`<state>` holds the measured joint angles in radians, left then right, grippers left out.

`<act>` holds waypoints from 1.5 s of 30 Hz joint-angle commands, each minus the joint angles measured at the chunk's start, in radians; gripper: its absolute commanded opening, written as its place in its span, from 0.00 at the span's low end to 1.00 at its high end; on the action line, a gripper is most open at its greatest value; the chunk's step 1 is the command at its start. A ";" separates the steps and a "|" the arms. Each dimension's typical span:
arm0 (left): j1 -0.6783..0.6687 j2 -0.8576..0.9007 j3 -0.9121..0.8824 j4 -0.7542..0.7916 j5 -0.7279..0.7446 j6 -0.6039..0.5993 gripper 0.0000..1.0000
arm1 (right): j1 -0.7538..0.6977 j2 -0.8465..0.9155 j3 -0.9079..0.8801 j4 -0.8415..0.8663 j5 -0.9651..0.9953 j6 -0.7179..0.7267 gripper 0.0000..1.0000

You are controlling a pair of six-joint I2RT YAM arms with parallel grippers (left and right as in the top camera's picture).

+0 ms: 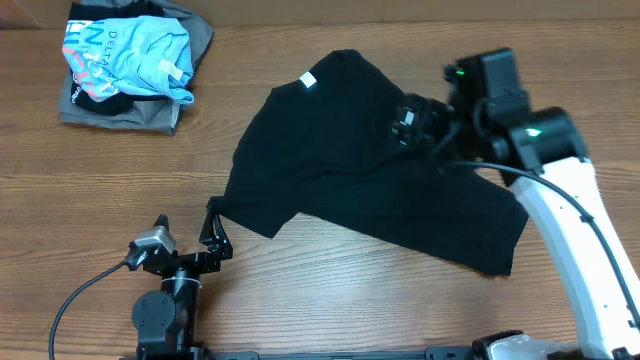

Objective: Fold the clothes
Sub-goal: 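Drag the black T-shirt with the right gripper to the table center, then reach the left gripper to the T-shirt's left edge and grasp it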

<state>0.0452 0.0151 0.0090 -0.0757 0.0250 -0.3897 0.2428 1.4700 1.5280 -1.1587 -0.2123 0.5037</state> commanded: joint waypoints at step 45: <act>-0.006 1.266 0.904 -0.714 0.405 0.151 1.00 | -0.068 0.013 -0.147 -0.128 0.107 -0.037 1.00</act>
<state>0.0452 1.1767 0.8848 -0.7597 0.4343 -0.2272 0.1772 1.4860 1.3849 -1.2869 -0.1219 0.4702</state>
